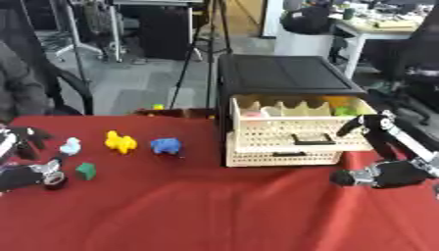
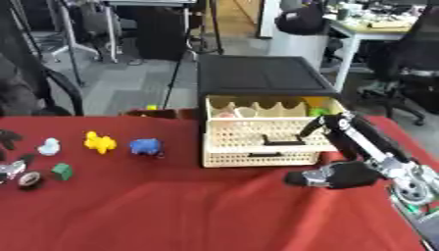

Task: Pick up objects from table and place into drawer.

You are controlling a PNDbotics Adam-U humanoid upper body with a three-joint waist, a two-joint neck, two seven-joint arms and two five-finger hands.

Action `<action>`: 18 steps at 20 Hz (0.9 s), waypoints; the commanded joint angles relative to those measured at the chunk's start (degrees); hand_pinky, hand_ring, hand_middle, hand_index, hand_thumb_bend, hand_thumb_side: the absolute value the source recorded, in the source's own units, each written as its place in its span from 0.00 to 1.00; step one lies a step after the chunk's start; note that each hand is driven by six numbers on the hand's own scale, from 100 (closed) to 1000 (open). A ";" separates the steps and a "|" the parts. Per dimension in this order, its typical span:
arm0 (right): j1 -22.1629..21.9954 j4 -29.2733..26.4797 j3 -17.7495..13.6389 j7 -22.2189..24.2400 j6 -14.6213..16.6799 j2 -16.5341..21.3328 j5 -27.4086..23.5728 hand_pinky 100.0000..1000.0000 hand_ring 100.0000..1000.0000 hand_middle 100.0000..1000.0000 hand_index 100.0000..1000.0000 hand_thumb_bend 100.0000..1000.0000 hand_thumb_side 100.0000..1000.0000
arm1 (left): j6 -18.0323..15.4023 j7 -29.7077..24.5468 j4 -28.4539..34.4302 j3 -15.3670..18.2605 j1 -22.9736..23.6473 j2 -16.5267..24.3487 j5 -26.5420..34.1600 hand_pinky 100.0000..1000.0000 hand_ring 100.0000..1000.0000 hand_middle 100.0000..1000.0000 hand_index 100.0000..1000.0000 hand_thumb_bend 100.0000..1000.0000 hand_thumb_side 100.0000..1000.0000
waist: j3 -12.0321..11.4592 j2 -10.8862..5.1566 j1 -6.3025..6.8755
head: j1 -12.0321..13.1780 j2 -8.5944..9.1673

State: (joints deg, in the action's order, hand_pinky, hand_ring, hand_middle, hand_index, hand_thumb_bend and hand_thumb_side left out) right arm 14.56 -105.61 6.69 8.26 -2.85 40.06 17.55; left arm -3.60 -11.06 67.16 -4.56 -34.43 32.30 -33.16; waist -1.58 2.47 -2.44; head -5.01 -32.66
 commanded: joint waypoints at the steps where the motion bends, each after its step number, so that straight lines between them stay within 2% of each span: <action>1: 0.58 -1.56 -0.49 0.09 0.06 1.11 -0.60 0.00 0.00 0.00 0.63 1.00 0.64 | -1.10 -0.60 -4.16 -0.16 -3.21 0.91 -4.32 0.57 0.49 0.53 0.74 0.37 0.28 | 0.29 -0.60 0.17 | 0.34 -0.41; 10: 1.57 -3.06 0.15 0.89 0.31 1.41 -0.79 0.00 0.00 0.00 0.62 1.00 0.64 | -3.81 -1.82 -18.10 1.28 -10.15 -3.45 -15.44 0.60 0.54 0.58 0.79 0.38 0.17 | 2.16 -0.01 0.40 | 1.33 0.02; 18: 2.75 -3.81 0.66 1.63 0.42 1.61 -0.86 0.00 0.00 0.00 0.62 1.00 0.64 | -1.68 0.46 -26.89 4.20 -13.86 -5.05 -21.22 0.61 0.55 0.60 0.79 0.31 0.05 | 4.22 0.93 0.88 | 2.13 0.77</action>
State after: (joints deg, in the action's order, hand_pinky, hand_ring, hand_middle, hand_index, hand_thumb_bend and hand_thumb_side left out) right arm 16.32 -108.25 7.78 9.69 -2.51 40.07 17.42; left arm -5.67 -11.15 40.66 -1.23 -46.78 26.19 -53.56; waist 2.69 3.99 -1.68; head -3.06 -32.52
